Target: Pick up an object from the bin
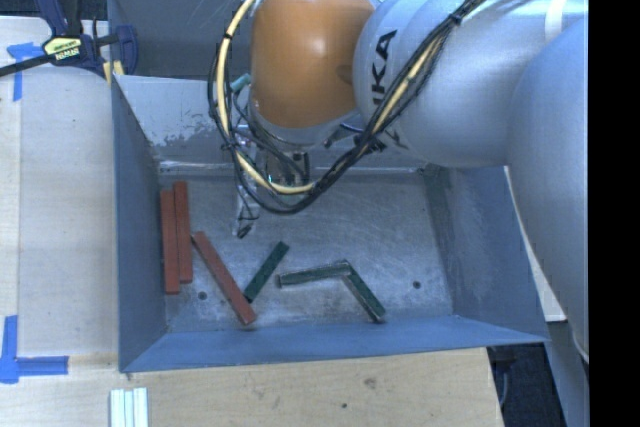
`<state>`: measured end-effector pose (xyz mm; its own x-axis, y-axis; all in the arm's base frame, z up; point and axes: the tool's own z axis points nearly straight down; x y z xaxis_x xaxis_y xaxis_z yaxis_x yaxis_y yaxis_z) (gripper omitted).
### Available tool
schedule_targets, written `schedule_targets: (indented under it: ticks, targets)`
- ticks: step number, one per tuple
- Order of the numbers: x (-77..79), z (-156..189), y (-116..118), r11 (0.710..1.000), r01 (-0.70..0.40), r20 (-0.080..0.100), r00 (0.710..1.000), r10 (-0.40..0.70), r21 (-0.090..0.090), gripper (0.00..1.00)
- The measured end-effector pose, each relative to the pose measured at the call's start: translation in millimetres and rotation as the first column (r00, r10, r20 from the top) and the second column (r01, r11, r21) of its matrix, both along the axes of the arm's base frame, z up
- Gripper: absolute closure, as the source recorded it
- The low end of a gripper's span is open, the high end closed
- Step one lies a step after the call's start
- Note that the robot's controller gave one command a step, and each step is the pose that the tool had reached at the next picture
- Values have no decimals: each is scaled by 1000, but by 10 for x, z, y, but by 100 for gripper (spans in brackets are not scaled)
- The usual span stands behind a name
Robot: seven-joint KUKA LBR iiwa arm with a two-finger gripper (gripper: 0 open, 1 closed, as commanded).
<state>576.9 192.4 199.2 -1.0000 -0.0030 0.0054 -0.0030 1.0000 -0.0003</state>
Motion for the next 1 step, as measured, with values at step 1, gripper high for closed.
schedule_targets:
  ticks: [1]
  targets:
    - [-101,-1181,-758,994,-105,7,994,105,0,0]
